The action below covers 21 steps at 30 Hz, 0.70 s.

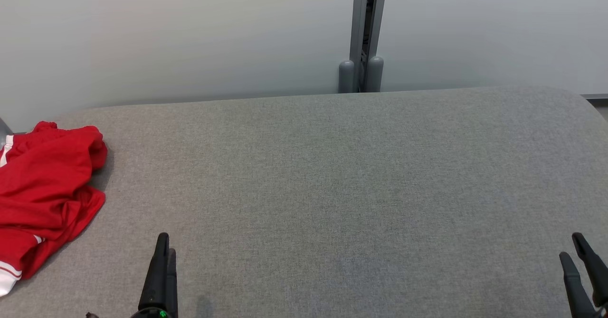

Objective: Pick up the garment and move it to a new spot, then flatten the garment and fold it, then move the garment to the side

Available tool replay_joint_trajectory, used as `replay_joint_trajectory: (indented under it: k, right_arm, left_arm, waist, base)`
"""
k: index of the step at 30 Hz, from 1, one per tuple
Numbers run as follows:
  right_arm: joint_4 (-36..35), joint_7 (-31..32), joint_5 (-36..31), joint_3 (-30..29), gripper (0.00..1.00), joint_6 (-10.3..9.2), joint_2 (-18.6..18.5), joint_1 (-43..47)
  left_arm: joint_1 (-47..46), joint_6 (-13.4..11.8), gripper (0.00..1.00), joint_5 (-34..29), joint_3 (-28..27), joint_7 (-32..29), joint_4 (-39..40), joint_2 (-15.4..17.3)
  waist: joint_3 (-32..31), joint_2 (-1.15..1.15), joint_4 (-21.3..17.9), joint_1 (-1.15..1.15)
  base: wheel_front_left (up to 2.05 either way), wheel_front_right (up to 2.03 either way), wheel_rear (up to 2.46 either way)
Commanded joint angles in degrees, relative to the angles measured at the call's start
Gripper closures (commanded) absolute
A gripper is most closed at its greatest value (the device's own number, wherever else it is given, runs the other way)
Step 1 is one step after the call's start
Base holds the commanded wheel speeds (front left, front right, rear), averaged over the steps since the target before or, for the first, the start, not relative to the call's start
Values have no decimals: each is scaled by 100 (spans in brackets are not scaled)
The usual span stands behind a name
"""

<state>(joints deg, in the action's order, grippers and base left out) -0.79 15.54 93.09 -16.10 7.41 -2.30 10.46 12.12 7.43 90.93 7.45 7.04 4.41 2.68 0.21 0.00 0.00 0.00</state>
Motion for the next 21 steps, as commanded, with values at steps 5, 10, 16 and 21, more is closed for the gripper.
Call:
replay_joint_trajectory:
  k: [5, 10, 16, 21]
  right_arm:
    - [-22, -339, -558, 192, 0, 7, -216, -307]
    - [-10, -511, -1014, 321, 0, 7, -300, -417]
    - [-66, -743, -1768, 470, 0, 7, -388, -590]
    - [-181, -921, -2463, 599, 0, 8, -460, -724]
  left_arm:
    - [-393, 4, 0, -315, -39, 87, -45, 53]
    - [-556, 4, 0, -617, -109, 130, -130, 54]
    - [-782, 5, 0, -1446, -174, 191, -190, 91]
    - [-941, -16, 0, -2280, -194, 238, -135, 140]
  waist:
    - [3, 0, -5, 0]
    - [3, 0, -4, 0]
    - [-4, 0, 0, 0]
    - [-11, 0, 1, 0]
  base:
    - [0, 0, 0]
    - [0, 0, 0]
    - [0, 0, 0]
    - [0, 0, 0]
